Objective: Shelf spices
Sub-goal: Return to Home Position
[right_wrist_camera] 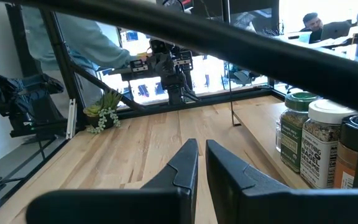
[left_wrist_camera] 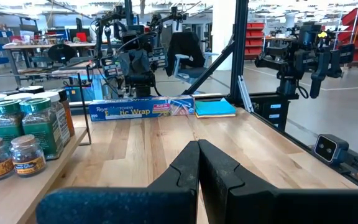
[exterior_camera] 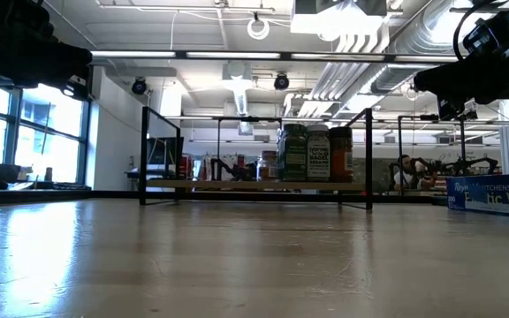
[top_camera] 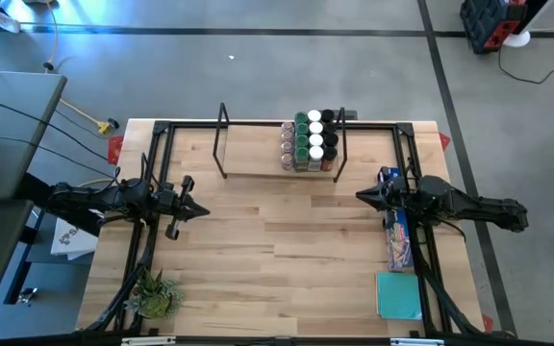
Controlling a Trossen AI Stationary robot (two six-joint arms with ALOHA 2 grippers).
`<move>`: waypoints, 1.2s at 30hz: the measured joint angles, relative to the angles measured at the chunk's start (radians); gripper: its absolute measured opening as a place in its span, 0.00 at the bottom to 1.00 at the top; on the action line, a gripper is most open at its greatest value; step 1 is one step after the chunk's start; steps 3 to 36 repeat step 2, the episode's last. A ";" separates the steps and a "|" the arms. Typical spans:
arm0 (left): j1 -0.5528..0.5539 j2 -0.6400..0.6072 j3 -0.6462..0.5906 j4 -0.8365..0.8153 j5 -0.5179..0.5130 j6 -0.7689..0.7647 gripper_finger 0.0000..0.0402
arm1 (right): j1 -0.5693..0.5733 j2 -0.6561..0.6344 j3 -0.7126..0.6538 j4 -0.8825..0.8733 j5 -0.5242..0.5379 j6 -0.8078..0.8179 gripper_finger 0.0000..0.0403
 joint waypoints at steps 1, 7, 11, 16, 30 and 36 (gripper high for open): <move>0.000 0.000 0.000 0.000 0.000 0.000 0.00 | 0.000 0.000 0.000 0.000 0.000 0.000 0.06; 0.000 0.000 0.000 0.000 0.000 0.000 0.00 | 0.000 0.000 0.000 0.000 0.000 0.000 0.06; 0.000 0.000 0.000 0.000 0.000 0.000 0.00 | 0.000 0.000 0.000 0.000 0.000 0.000 0.06; 0.000 0.000 0.000 0.000 0.000 0.000 0.00 | 0.000 0.000 0.000 0.000 0.000 0.000 0.06; 0.000 0.000 0.000 0.000 0.000 0.000 0.00 | 0.000 0.000 0.000 0.000 0.000 0.000 0.06; 0.000 0.000 0.000 0.000 0.000 0.000 0.00 | 0.000 0.000 0.000 0.000 0.000 0.000 0.06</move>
